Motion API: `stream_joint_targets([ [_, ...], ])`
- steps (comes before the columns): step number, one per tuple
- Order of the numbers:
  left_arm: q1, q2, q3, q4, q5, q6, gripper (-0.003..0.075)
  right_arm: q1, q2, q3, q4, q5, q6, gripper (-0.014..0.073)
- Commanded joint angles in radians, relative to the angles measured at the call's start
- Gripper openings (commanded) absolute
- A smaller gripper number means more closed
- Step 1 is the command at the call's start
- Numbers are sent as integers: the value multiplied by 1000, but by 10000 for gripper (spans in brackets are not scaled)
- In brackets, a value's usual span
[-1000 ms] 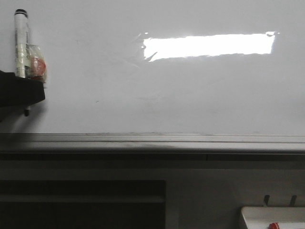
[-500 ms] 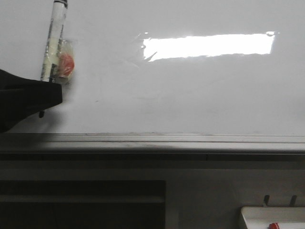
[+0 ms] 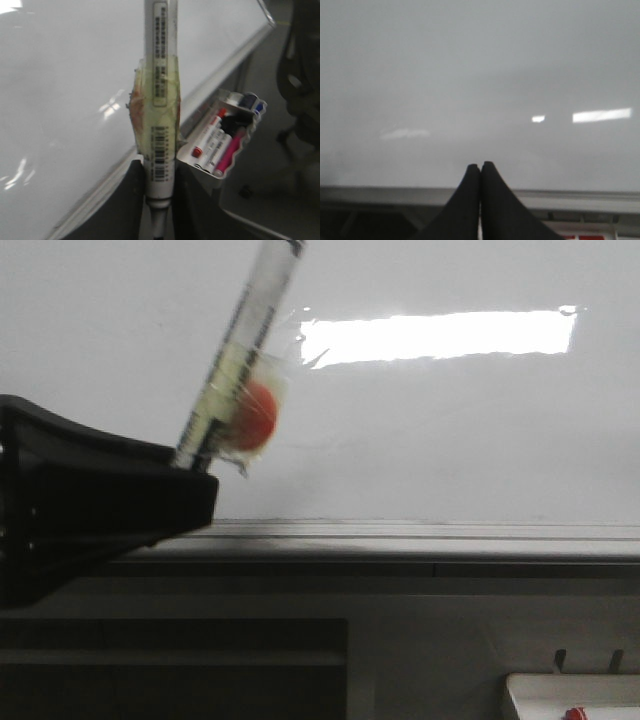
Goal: Write number 2 on whiteboard
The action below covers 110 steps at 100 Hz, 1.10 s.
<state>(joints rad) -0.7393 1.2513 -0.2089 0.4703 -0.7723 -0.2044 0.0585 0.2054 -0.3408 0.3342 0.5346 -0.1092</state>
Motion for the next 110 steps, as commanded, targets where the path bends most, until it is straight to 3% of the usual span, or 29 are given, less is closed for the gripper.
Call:
stream_joint_targets([
  [1,-5,-42,-60,131,27,-80,-20,2,72,-24,191,12,-207,-64],
  [17,-5,-140,-105,411,87,-227,-20,100,171,-24,702,49,-777,-27],
  [22,-5,-175,-106,478,109,-264,-20,149,193,-24,811,42,-916,41],
  [29,-5,-223,-106,555,143,-271,-20,224,226,-24,865,17,-1032,195],
  [37,-5,-271,-106,606,184,-271,-20,301,278,-26,867,-9,-1061,380],
  [44,-5,-303,-106,636,241,-271,-20,354,330,-37,872,13,-1061,446],
  [57,-5,-313,-107,638,345,-271,-20,443,435,-94,875,45,-1067,402],
  [78,-5,-311,-113,645,343,-271,-20,569,614,-193,875,3,-1184,379],
  [110,-5,-311,-116,665,348,-271,-20,675,785,-333,875,-7,-1190,379],
])
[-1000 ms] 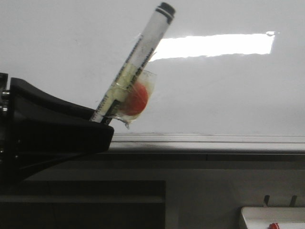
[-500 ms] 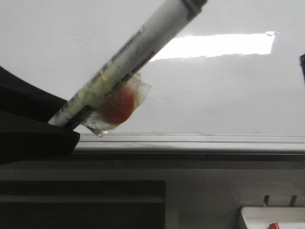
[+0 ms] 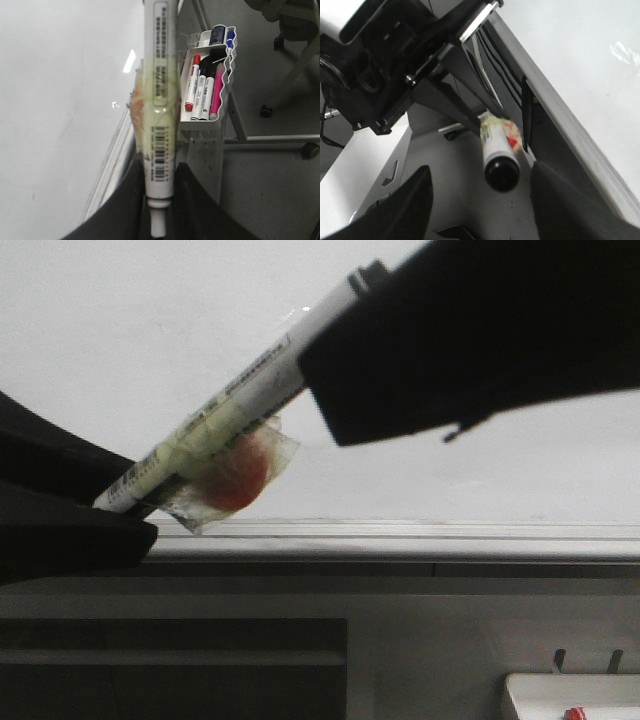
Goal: Write number 2 on whiteboard
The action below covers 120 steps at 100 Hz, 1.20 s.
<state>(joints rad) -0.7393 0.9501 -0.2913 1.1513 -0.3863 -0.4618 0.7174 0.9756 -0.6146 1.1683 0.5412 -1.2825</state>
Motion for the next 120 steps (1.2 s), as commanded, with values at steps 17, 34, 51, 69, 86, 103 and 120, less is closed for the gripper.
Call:
stream_joint_targets([
  [17,-5,-10,-33,-9,-38,-13,-20,39,57,-89,43,8,-17,379],
  [34,-5,-10,-33,-9,-38,-13,-20,39,78,-89,43,10,-17,307],
  [51,-5,-10,-33,-9,-38,-13,-20,39,86,-89,48,-53,-14,-74],
  [69,-5,-10,-33,-9,-22,-13,-5,39,86,-89,48,-66,-14,-61],
  [86,-5,-22,-48,-123,94,-13,260,39,86,-89,60,11,-10,-63],
  [103,-5,-125,-72,-204,134,-13,474,39,86,-96,80,-67,-3,-63],
  [120,-5,-293,-77,-307,288,-13,472,39,86,-128,51,-201,-3,-63],
])
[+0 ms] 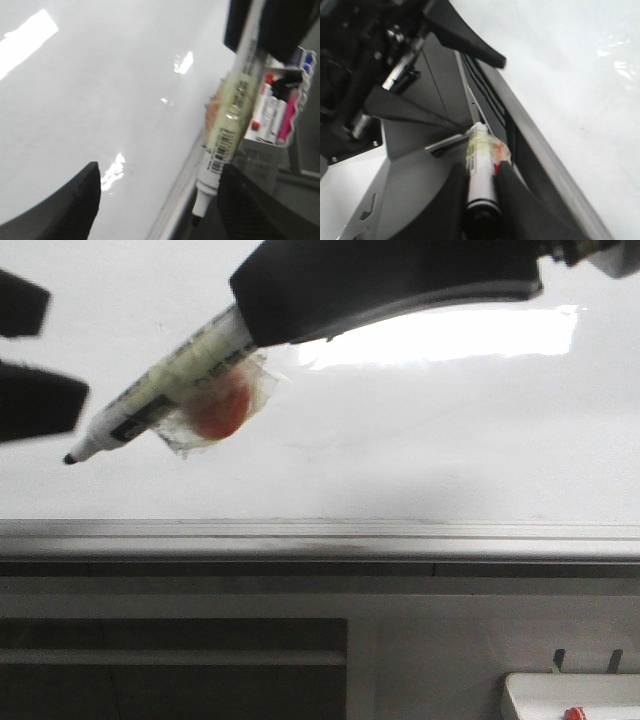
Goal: Write number 2 on whiteboard
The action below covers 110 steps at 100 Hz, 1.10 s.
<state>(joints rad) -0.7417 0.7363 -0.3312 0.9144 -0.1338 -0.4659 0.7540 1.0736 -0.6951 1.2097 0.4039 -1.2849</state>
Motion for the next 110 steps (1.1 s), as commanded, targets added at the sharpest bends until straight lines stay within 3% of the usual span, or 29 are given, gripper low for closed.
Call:
stream_joint_targets([
  [1,-3,-86,-37,-70,41,-9,472,3,-12,-51,10,-72,-1,-63],
  [11,-3,-179,-37,-110,100,-9,463,3,-12,-67,10,-147,-1,-63],
  [16,-3,-210,-37,-145,115,-9,420,3,-12,-69,8,-198,-1,-63],
  [23,-3,-239,-37,-182,125,-9,304,3,-12,-69,8,-268,-1,-63],
  [37,-3,-245,-37,-182,127,-9,-24,3,-12,-71,8,-289,-1,-63],
  [62,-3,-242,-37,-182,96,-9,-20,3,7,-73,8,-308,-1,-63],
  [81,-3,-242,-37,-184,105,-9,-20,-27,58,-128,-10,-224,-1,-63],
  [94,-3,-242,-37,-381,143,-9,-20,-32,61,-139,-32,-233,-1,-63],
  [110,-1,-241,-37,-327,151,-9,-20,-32,61,-139,-37,-275,-1,-63],
])
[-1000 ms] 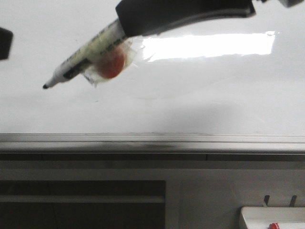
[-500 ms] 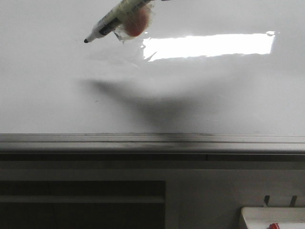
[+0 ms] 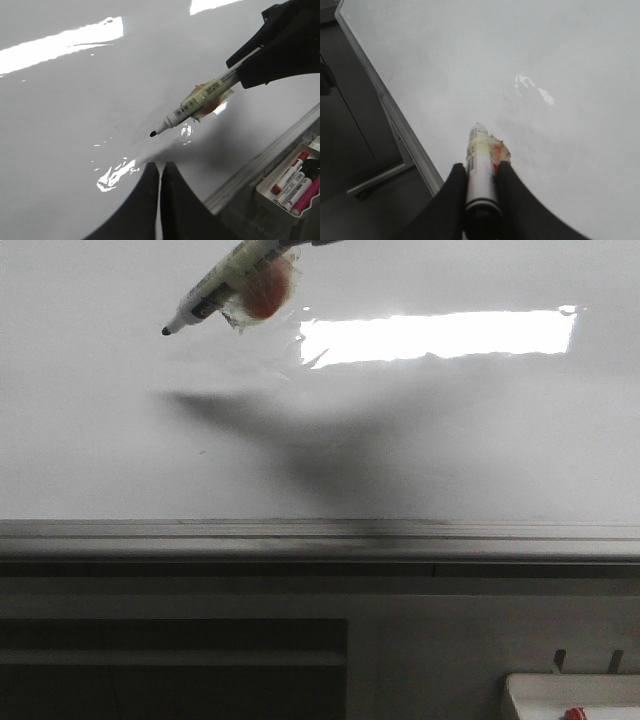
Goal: Write number 2 on whiteboard
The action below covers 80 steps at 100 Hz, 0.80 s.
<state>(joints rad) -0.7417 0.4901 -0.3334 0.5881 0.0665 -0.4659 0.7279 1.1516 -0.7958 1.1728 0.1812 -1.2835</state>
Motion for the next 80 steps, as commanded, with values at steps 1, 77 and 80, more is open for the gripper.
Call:
stream_joint_targets([
  [1,-1,5,-34,-1,-49,-9,-20,-6,-17,-38,0,-55,-2,-63],
  [77,-1,5,-34,-1,-51,-9,-20,-82,36,-39,-29,-99,-2,-63],
  [80,-1,5,-34,-1,-51,-9,-20,-82,27,-39,-29,-119,-2,-63],
])
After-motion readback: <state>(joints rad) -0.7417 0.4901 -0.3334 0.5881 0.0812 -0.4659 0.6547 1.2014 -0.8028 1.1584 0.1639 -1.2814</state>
